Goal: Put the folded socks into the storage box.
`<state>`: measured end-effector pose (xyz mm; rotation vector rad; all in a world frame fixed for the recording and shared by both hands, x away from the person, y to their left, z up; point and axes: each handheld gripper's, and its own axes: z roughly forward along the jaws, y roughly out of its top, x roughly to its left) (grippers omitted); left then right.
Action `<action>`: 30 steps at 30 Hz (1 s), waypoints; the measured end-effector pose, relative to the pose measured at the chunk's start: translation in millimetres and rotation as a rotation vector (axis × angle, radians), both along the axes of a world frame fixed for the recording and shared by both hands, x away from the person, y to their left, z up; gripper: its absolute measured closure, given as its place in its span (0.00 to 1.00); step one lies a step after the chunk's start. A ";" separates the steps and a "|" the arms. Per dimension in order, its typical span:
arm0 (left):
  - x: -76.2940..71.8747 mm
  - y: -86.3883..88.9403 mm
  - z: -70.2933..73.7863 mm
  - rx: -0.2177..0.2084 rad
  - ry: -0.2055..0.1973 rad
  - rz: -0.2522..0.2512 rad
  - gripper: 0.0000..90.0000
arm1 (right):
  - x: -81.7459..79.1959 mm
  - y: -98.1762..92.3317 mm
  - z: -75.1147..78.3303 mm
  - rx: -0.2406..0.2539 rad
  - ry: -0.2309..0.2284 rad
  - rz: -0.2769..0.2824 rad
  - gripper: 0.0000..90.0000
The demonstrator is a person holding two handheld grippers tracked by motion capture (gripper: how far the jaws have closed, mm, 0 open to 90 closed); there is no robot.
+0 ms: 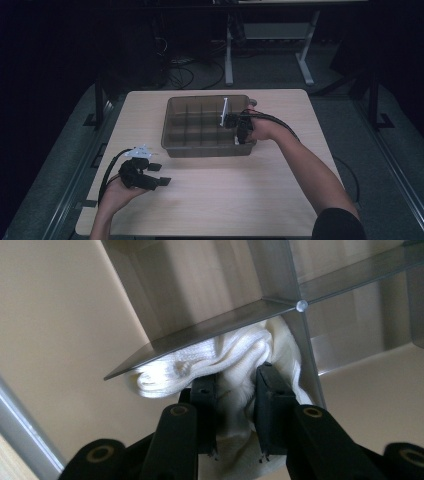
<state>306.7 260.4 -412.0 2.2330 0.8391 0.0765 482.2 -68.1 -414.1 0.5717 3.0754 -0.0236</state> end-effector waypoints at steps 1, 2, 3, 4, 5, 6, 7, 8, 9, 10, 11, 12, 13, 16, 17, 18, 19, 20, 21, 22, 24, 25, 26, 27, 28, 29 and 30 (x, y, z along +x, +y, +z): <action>0.0 0.0 0.1 -0.002 0.000 0.001 0.33 | 0.3 -0.7 0.1 0.006 0.002 -0.003 0.79; 0.2 -0.2 0.2 0.001 0.001 -0.002 0.33 | 0.7 -1.5 0.7 0.011 0.004 -0.012 0.77; 0.4 -0.6 0.0 0.002 -0.002 -0.004 0.33 | 0.9 -2.4 1.2 0.017 0.003 -0.014 0.76; 0.2 -1.1 -0.1 0.001 0.000 -0.004 0.33 | 0.5 -3.2 1.6 0.023 0.000 -0.017 0.75; 0.2 -1.6 -0.3 0.001 0.003 -0.005 0.33 | 0.0 -4.2 2.0 0.027 -0.003 -0.021 0.73; 0.2 -2.0 -0.7 0.001 0.003 -0.005 0.33 | -0.6 -5.1 2.9 0.032 -0.006 -0.025 0.71; 0.0 -2.4 -0.9 0.002 0.007 -0.005 0.33 | -0.9 -5.8 4.0 0.036 -0.012 -0.025 0.70; -0.1 -3.1 -1.2 0.003 0.009 -0.006 0.33 | -1.4 -6.4 5.3 0.039 -0.017 -0.026 0.69; -0.2 -3.9 -1.4 0.007 0.010 -0.010 0.33 | -2.5 -6.6 7.1 0.037 -0.022 -0.029 0.68; -0.4 -4.7 -1.6 0.008 0.008 -0.011 0.33 | -3.3 -6.9 8.7 0.039 -0.029 -0.028 0.67; -0.5 -5.3 -1.7 0.007 0.009 -0.014 0.33 | -4.3 -7.3 10.4 0.042 -0.034 -0.026 0.66; -0.5 -5.6 -1.3 0.010 0.009 -0.016 0.33 | -5.0 -7.9 12.1 0.048 -0.033 -0.025 0.65; -0.7 -5.9 -1.0 0.007 0.009 -0.013 0.33 | -5.7 -8.7 14.4 0.051 -0.033 -0.028 0.64; -1.0 -6.0 -0.7 0.007 0.009 -0.015 0.33 | -8.1 -12.3 22.7 0.077 -0.034 -0.032 0.67; -1.1 -6.2 -1.0 0.007 0.011 -0.014 0.33 | -8.6 -13.7 25.9 0.092 -0.027 -0.038 0.71; -0.8 -6.5 -1.1 0.011 0.011 -0.016 0.33 | -9.3 -14.9 28.7 0.100 -0.024 -0.047 0.78; -0.8 -6.9 -1.0 0.012 0.013 -0.018 0.33 | -9.6 -16.0 30.2 0.101 -0.011 -0.049 0.81; -0.8 -7.2 -1.3 0.009 0.010 -0.018 0.33 | -10.0 -16.4 30.1 0.091 -0.018 -0.046 0.82; -0.8 -7.3 -1.2 0.008 0.009 -0.019 0.33 | -10.2 -16.3 29.3 0.084 -0.023 -0.047 0.84; -0.9 -7.4 -1.1 0.007 0.010 -0.021 0.33 | -9.9 -16.0 28.0 0.082 -0.017 -0.047 0.85; -1.1 -6.8 -0.8 0.009 0.008 -0.019 0.33 | -10.0 -13.8 26.2 0.073 -0.019 -0.043 0.86; -1.4 -6.4 -0.6 0.007 0.011 -0.014 0.33 | -9.7 -12.8 25.4 0.071 -0.016 -0.043 0.86; -1.3 -5.9 -0.6 0.005 0.008 -0.014 0.33 | -9.4 -12.0 24.0 0.071 -0.015 -0.042 0.87; -1.3 -5.3 -0.5 0.004 0.008 -0.015 0.33 | -8.9 -11.3 22.3 0.066 -0.010 -0.044 0.87; -1.6 -4.9 -0.3 0.004 0.008 -0.012 0.33 | -8.5 -10.7 20.2 0.063 -0.004 -0.047 0.88; -1.6 -4.3 0.0 0.005 0.008 -0.011 0.33 | -8.3 -10.2 18.0 0.059 0.001 -0.047 0.88; -1.7 -3.9 0.1 0.003 0.009 -0.011 0.33 | -8.0 -9.8 15.8 0.057 0.004 -0.048 0.88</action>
